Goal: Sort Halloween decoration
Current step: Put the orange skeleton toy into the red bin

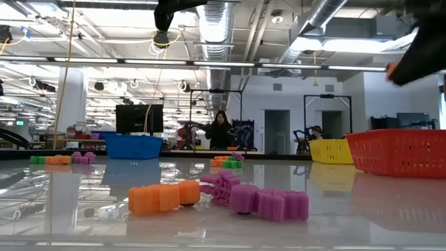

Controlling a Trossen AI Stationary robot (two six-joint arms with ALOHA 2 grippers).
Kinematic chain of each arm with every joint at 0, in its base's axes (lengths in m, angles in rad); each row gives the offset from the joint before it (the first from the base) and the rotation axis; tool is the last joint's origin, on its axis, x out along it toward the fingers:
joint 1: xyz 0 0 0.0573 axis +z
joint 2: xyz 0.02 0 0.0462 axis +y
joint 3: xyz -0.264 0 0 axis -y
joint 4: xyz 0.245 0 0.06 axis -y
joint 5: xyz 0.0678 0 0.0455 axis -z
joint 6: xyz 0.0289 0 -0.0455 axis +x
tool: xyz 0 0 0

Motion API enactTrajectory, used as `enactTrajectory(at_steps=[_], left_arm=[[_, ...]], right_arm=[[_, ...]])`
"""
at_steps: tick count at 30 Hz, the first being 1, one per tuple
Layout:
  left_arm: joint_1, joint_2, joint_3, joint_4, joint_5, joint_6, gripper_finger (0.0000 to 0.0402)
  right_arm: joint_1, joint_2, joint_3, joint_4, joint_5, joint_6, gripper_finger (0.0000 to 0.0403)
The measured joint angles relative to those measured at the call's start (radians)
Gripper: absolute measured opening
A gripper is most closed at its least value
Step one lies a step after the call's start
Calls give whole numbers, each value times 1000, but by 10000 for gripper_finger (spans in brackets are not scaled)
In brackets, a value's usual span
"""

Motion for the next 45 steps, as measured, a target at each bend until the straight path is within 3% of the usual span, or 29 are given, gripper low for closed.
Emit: enactTrajectory(at_steps=[3, 9, 14, 19, 24, 29, 32, 35, 39, 42, 45], left_arm=[[0, 0, 0, 0, 1, 0, 206], [0, 0, 0, 0, 4, -7, 206], [0, 0, 0, 0, -4, -7, 206], [0, 0, 0, -34, -14, -8, 206], [19, 21, 0, -238, -50, -72, 206], [30, 114, 0, -383, -14, -62, 206], [35, 236, 0, -324, 55, -56, 206], [40, 393, 0, -211, 103, -81, 206], [39, 549, 0, -160, 14, -79, 206], [32, 610, 0, -141, -76, -63, 206], [10, 650, 0, -86, -92, -38, 206]], right_arm=[[-25, -88, -112, 23, -64, 14, 26], [-95, -222, -244, -8, -348, -84, 26], [-152, -276, -298, -8, -429, -192, 47], [-183, -311, -300, 16, -430, -267, 97], [-184, -365, -300, 50, -406, -268, 157], [-184, -416, -300, 60, -397, -264, 210], [-183, -455, -300, 76, -374, -273, 229], [-167, -508, -300, 107, -281, -293, 233], [-140, -588, -299, 119, -177, -298, 227], [-117, -647, -299, 122, -164, -316, 223], [-94, -704, -299, 131, -163, -346, 222]])
